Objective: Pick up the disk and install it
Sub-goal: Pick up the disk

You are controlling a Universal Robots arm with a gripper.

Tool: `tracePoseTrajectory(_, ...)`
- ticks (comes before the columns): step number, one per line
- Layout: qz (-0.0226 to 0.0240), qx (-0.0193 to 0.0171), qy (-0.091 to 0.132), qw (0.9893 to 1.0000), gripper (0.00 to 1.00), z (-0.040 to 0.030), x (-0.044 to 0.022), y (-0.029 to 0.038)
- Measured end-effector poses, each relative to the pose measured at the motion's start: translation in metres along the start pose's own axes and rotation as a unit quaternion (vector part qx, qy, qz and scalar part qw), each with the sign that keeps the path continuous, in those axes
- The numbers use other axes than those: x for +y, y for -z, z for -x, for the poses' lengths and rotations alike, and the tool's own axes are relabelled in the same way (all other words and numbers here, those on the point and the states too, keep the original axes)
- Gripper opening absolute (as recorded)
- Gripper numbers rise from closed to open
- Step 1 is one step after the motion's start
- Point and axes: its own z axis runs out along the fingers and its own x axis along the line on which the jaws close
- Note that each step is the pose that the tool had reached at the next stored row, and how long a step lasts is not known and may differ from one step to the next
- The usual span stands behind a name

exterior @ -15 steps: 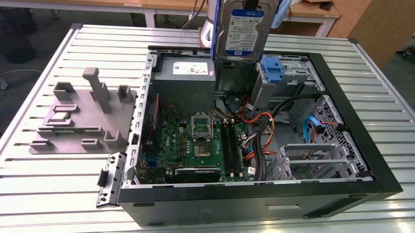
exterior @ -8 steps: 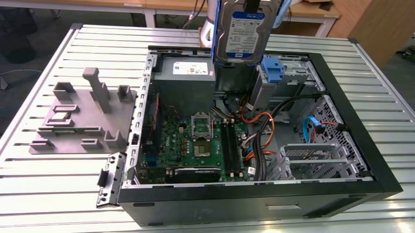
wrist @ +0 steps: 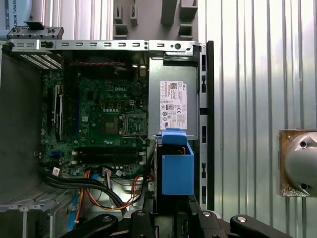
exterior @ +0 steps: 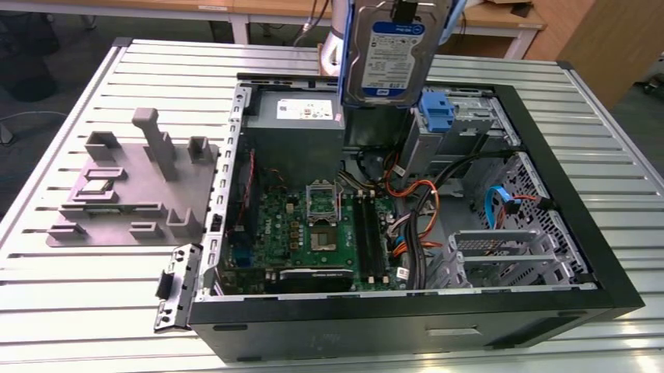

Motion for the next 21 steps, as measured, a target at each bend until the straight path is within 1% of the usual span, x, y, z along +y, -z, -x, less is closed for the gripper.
tracePoseTrajectory(15, 0.0, 0.0, 0.0, 1.0, 0.35, -0.0118, -0.0002, -0.001)
tracePoseTrajectory(21, 0.0, 0.0, 0.0, 1.0, 0.35, -0.0147, -0.0002, -0.0016)
